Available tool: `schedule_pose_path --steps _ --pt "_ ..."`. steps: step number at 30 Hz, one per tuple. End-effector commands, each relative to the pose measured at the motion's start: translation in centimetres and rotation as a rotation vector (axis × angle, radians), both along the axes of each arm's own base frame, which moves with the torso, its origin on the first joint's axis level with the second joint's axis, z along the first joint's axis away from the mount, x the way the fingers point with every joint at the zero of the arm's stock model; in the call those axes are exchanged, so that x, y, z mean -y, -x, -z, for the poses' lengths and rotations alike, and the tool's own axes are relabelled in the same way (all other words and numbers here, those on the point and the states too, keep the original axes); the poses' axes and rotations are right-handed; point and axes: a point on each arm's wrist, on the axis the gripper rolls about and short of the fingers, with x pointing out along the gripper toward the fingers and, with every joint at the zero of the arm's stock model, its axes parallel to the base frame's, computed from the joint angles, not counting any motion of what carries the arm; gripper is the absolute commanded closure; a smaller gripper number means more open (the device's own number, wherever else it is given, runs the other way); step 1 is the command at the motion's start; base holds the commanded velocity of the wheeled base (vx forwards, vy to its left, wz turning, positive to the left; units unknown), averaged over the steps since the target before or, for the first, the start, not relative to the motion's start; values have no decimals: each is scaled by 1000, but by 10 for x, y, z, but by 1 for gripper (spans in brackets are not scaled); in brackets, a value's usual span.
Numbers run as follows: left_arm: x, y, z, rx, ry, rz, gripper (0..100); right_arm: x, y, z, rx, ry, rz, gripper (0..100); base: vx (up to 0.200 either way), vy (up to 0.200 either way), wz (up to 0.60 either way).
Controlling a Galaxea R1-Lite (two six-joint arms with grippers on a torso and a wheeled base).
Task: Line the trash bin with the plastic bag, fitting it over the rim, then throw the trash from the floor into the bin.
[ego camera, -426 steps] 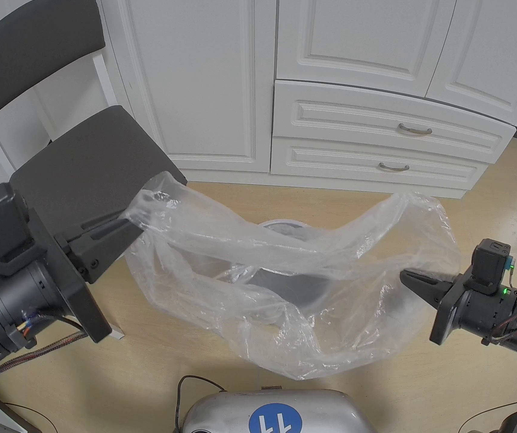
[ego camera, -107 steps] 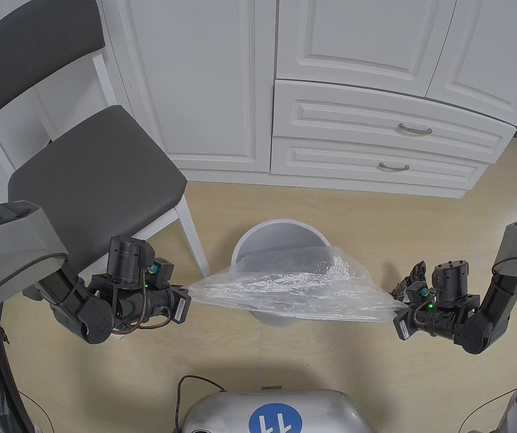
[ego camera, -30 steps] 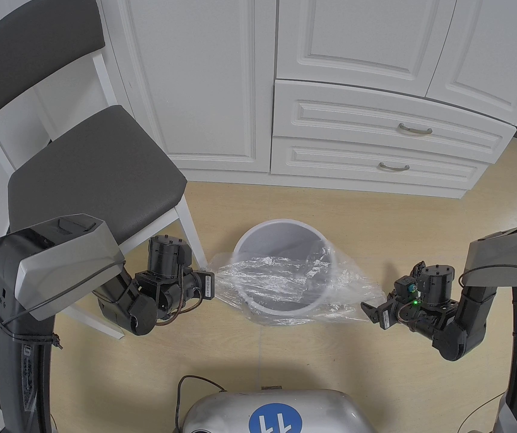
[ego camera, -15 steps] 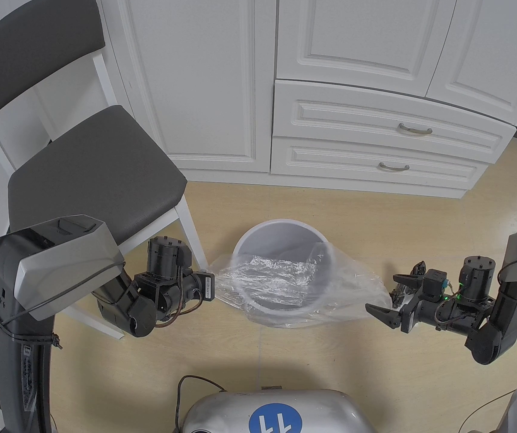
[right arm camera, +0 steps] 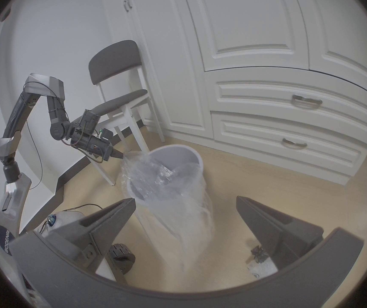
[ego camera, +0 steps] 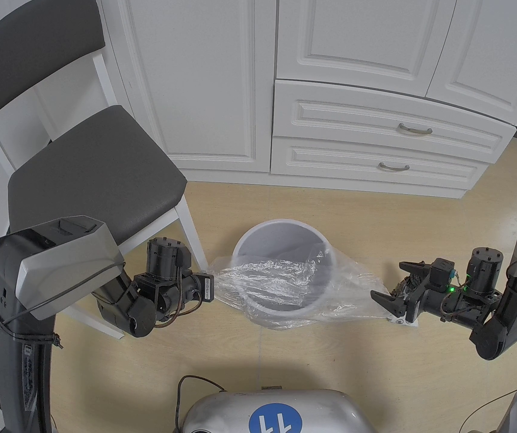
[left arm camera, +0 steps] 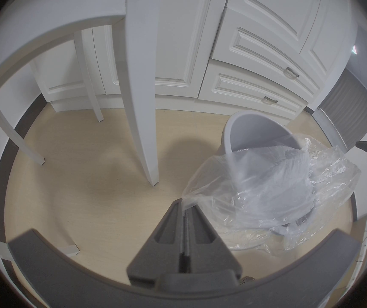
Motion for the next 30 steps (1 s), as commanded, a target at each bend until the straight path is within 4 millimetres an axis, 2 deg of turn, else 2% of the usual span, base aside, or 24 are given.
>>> schedule_pose_path --steps 1,4,5,6,7,8,9,13,16,17,19,21,22,30 --pt "-1 1 -2 3 4 -3 100 -39 -11 -11 95 -1 9 0 0 0 0" --pt "-1 2 -3 6 5 -1 100 -81 -32 -27 222 -19 93 0 0 0 0" --pt "-1 2 -4 8 5 -2 100 -83 -33 -28 225 -20 96 0 0 0 0" --pt "-1 7 -6 21 7 5 100 -104 -43 -34 208 41 132 0 0 0 0" --pt "-1 9 -8 38 15 10 100 -114 -46 -37 188 107 133 0 0 0 0" --pt "-1 9 -8 38 15 10 100 -114 -46 -37 188 107 133 0 0 0 0" --pt "-1 11 -10 60 30 26 100 -130 -50 -49 165 203 122 0 0 0 0" --pt "-3 10 -9 60 42 40 100 -171 -53 -66 131 292 42 0 0 0 0" --pt "-4 11 -6 55 38 39 100 -189 -48 -64 100 454 14 0 0 0 0" --pt "-4 11 -6 55 38 39 100 -189 -48 -64 100 454 14 0 0 0 0" --pt "-4 13 -4 45 34 44 100 -198 -46 -53 81 618 -13 0 0 0 0" --pt "-4 13 -3 42 33 46 100 -202 -47 -47 86 648 -26 0 0 0 0" --pt "-4 13 -1 33 32 46 0 -206 -48 -39 92 685 -47 0 0 0 0" --pt "-8 9 4 25 32 40 0 -217 -65 -9 80 733 -68 0 0 0 0"
